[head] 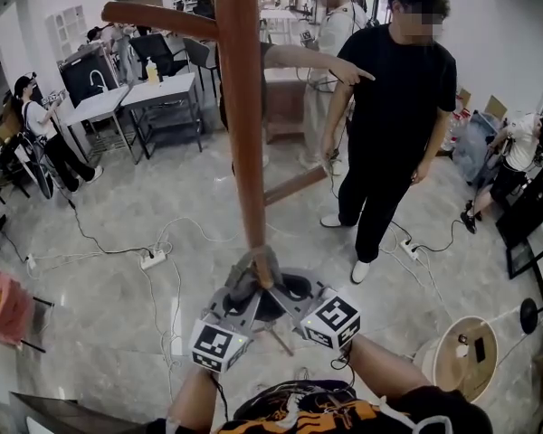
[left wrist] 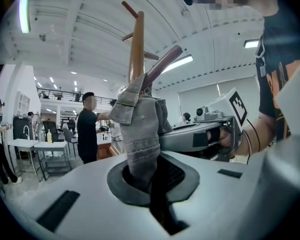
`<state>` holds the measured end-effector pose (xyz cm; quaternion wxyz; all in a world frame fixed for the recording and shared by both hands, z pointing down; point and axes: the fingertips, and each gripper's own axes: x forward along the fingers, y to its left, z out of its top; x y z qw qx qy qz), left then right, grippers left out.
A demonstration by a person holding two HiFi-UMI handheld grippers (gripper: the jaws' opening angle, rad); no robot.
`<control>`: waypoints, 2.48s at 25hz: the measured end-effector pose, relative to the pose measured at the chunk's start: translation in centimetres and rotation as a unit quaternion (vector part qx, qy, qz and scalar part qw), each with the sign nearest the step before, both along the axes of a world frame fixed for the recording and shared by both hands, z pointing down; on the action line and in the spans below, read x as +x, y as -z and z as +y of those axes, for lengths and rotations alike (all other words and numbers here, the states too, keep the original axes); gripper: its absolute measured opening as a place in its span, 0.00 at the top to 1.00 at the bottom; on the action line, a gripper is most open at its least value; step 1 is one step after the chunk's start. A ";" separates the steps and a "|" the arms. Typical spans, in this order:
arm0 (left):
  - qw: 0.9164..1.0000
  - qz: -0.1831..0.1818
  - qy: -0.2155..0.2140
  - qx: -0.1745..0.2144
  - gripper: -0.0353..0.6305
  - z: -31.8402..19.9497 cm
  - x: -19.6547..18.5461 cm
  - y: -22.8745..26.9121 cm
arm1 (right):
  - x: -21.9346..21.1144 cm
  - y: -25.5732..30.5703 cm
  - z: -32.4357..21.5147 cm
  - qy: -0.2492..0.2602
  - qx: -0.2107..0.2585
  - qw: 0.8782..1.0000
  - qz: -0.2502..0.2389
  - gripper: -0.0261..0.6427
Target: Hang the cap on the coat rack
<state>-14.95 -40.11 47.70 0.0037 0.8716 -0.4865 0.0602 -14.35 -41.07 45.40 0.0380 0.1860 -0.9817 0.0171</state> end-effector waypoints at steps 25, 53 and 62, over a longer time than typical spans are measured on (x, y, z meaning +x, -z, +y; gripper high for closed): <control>0.999 0.041 0.012 0.013 0.62 1.4 -2.8 -1.7 | 3.2 -2.2 0.2 -0.042 0.006 0.999 -0.005 0.50; 0.994 0.049 0.083 0.047 0.73 8.6 -7.1 2.8 | 7.8 0.0 5.8 -0.028 0.038 0.999 -0.010 0.55; 0.996 0.061 0.036 0.061 0.80 10.4 -3.2 5.0 | 8.0 3.8 7.8 -0.040 0.100 0.994 -0.034 0.64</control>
